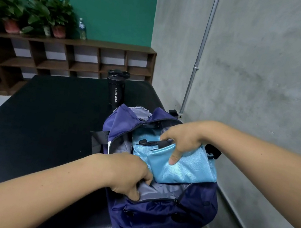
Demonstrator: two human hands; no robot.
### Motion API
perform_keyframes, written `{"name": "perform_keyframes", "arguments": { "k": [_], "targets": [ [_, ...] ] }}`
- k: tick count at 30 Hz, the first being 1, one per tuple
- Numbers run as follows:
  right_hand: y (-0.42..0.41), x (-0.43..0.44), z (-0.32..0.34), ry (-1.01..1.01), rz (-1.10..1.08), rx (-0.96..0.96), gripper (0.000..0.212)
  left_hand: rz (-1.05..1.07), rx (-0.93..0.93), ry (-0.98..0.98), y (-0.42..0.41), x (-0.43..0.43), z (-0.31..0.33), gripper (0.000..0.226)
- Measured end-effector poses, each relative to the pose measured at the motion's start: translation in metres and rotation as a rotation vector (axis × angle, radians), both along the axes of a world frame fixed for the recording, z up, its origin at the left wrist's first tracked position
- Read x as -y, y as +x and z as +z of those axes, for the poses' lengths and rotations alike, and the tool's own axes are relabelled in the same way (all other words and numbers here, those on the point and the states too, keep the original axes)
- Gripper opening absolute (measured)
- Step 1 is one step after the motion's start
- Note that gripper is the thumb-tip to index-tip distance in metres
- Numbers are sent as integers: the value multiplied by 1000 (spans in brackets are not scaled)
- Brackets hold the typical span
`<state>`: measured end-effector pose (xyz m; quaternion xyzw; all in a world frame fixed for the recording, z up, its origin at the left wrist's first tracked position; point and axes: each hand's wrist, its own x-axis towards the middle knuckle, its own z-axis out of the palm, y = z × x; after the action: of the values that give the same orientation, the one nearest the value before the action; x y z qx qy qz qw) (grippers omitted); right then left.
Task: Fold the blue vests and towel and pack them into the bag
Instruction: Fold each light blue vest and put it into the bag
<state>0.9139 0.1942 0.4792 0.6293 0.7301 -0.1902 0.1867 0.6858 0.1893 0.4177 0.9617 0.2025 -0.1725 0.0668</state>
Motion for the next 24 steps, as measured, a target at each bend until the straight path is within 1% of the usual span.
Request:
{"name": "perform_keyframes", "arguments": {
  "k": [2,5,8,10,12,13,14,16,17,18,19,21,23,24],
  "targets": [
    [4,1,3,-24,-1,-53,73,-15,23,28,-4,0,5,33],
    [8,3,9,-76,1,-133,63,-50,81,130,-15,3,14,25],
    [2,1,12,-220,-53,-320,48,-74,129,240,-22,12,24,18],
    [-10,-2,10,-306,-63,-366,47,-92,164,288,-24,18,29,11],
    [-27,-4,4,-355,-40,-336,53,-100,187,314,-24,22,35,9],
    [-34,-6,-5,-346,-28,-307,56,-95,192,319,-24,24,38,11],
    [-41,-6,-12,-332,-24,-281,55,-90,193,323,-24,25,40,12],
    [-52,-4,-25,-315,-58,-289,39,-85,182,330,-24,26,44,16],
    [-57,-1,-30,-309,-70,-310,35,-81,168,328,-24,26,44,17],
    [-60,3,-34,-290,-67,-322,36,-80,157,328,-23,26,44,19],
    [-61,8,-37,-250,-56,-313,39,-80,151,329,-22,26,42,21],
    [-65,18,-38,-112,-1,-204,42,-72,152,326,-17,25,40,23],
    [-64,27,-37,27,85,-82,35,-54,161,296,-10,24,40,25],
    [-60,31,-36,81,96,-71,33,-40,182,258,-7,24,42,25]
  ]
}}
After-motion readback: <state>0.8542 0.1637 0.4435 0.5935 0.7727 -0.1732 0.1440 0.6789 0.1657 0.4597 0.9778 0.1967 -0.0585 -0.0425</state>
